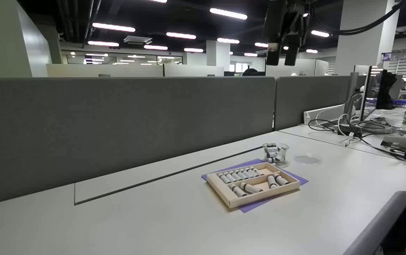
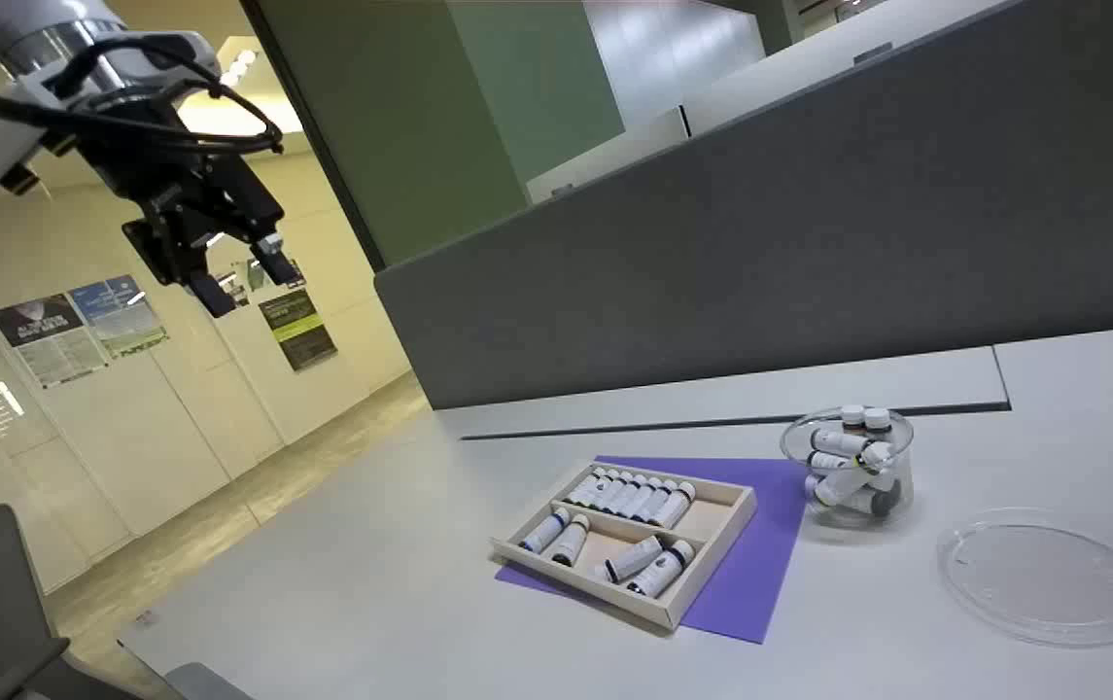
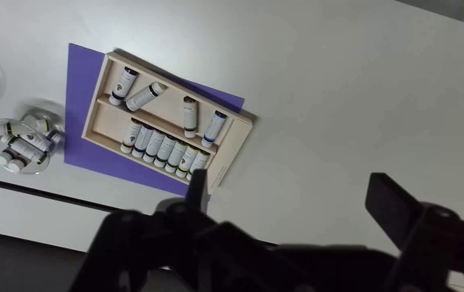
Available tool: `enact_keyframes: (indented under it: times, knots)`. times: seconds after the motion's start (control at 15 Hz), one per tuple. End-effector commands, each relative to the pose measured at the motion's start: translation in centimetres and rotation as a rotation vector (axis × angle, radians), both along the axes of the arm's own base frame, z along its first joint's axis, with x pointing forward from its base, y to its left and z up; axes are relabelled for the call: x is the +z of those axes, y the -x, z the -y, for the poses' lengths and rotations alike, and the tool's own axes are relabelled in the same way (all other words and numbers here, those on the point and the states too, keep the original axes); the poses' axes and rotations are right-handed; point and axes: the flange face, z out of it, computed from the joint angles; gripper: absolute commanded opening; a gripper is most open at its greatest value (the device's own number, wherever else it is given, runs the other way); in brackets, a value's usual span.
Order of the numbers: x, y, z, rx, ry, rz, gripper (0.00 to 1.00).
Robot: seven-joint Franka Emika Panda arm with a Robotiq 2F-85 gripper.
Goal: Remove one bottle from the bottom part of the tray and place it on the clear lid
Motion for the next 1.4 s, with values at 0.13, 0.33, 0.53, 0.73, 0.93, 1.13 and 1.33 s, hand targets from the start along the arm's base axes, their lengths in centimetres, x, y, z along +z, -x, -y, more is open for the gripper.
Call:
enact_keyframes:
  times: [0.13,0.33,0.53,0.73,0.93,1.13,1.33]
  knots:
    - [0.1,0.0,0.0,0.000,0.000,0.000,1.00]
    - [0.1,0.0,0.0,0.000,0.000,0.000,1.00]
    - [-0.3,-0.7,0.8,-0.012,-0.018,0.014,1.00]
    - [-2.8,-2.8,5.2,-0.077,-0.070,0.044,1.00]
    - [-7.8,-4.6,10.0,-0.139,-0.097,0.039,1.00]
    - [-14.7,-5.6,13.8,-0.220,-0.130,-0.036,1.00]
    - [-20.0,-7.1,16.1,-0.282,-0.141,-0.081,1.00]
